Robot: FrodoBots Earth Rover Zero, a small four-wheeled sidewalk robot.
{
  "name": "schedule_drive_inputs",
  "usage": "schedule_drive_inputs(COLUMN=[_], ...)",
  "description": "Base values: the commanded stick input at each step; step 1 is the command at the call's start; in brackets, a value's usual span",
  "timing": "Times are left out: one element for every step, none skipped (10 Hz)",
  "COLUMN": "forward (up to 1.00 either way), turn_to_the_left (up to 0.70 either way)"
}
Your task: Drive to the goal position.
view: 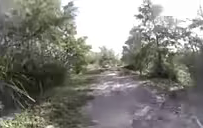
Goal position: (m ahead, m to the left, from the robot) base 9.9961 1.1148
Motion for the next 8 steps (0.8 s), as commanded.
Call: schedule_drive_inputs(forward=[0.85,0.85,0.85,0.85,0.85,0.85,0.85,0.85], turn_to_the_left=[0.00,0.00,0.00,0.00,-0.14,-0.34,-0.32,-0.04])
